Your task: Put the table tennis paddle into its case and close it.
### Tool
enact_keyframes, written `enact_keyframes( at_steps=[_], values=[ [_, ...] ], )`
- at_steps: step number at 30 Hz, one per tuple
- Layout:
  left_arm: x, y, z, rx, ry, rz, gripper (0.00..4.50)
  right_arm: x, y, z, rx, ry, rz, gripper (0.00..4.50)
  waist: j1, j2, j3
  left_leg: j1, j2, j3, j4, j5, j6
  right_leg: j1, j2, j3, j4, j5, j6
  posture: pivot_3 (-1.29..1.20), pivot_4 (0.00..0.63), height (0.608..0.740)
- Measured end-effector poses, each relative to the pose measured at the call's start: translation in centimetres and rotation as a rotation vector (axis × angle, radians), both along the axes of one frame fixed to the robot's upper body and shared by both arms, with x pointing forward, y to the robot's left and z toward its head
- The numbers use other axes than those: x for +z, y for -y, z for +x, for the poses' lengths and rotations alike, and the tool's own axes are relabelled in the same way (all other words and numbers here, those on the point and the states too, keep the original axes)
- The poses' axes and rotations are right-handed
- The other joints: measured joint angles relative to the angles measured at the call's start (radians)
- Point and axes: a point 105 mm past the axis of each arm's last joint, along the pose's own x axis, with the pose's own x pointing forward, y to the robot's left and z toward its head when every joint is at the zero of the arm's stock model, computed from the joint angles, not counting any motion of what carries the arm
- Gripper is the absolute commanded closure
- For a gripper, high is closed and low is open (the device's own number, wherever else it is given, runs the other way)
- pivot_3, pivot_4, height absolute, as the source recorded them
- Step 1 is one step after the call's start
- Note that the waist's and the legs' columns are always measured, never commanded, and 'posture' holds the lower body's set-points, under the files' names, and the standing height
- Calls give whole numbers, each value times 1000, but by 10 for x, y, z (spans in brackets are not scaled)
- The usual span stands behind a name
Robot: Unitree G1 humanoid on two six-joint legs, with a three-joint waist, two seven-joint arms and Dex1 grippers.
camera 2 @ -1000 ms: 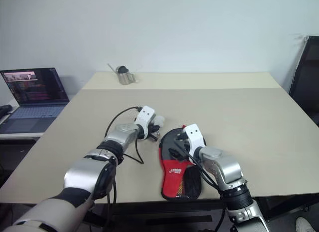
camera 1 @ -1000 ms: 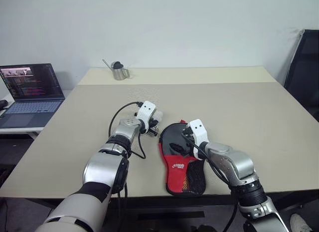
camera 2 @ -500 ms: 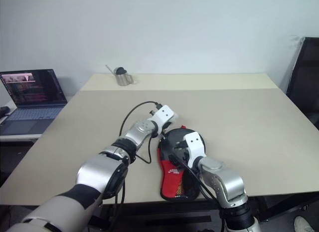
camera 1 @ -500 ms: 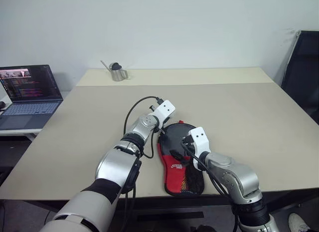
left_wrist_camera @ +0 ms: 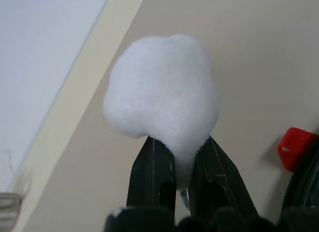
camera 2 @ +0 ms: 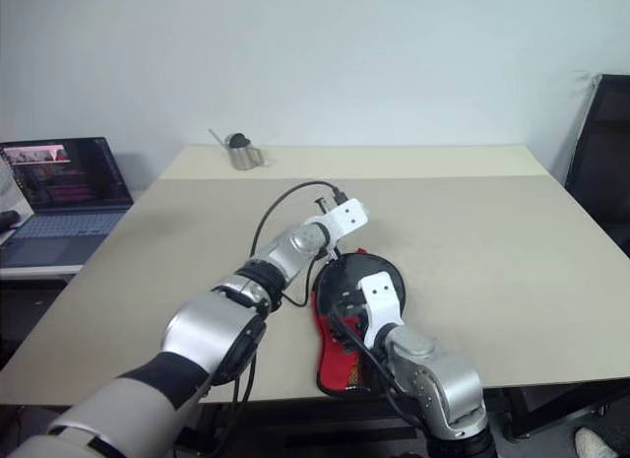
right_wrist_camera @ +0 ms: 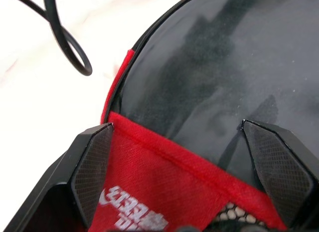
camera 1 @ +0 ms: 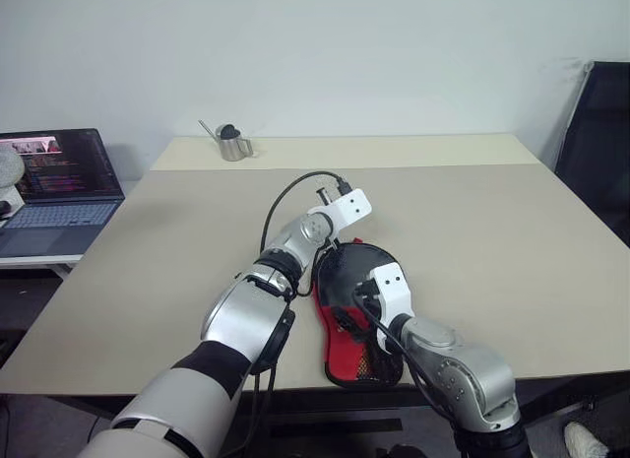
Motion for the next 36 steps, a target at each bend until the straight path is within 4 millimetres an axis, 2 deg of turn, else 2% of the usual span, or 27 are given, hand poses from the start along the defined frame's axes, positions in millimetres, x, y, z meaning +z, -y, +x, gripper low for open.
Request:
enact_keyframes(
  at_steps=[6,13,20,28,31,36],
  values=[
    [18,35,-6,-102,113,120,4451,1,0,-6,-28,0,14,0,1,0,0,-1,0,0,0,0,0,0,0,0,-1,-1,1,0,150,740],
    [17,71,-20,-226,170,195,4451,1,1,-8,-46,-3,14,0,2,0,0,-2,0,0,0,0,0,0,0,-1,-2,-1,1,0,150,740],
    [6,84,-30,-350,195,322,4451,1,1,-7,-50,-3,12,0,4,0,0,-2,0,0,0,0,0,0,0,-2,-2,-1,1,0,150,740],
    [-27,82,-40,-405,89,364,4451,1,-2,-7,-39,-8,15,0,1,0,0,-1,0,0,-1,0,0,0,0,-1,-2,-1,1,0,150,740],
    [-33,79,-42,-408,46,362,3431,0,-3,-6,-37,-9,15,0,-1,0,0,-1,0,0,-1,0,0,0,0,-1,-2,-1,1,0,150,740],
    [-31,76,-40,-401,38,349,1618,0,-3,-5,-30,-12,12,0,-2,1,-1,0,0,0,-1,0,0,0,0,0,-2,-1,2,0,150,740]
  ],
)
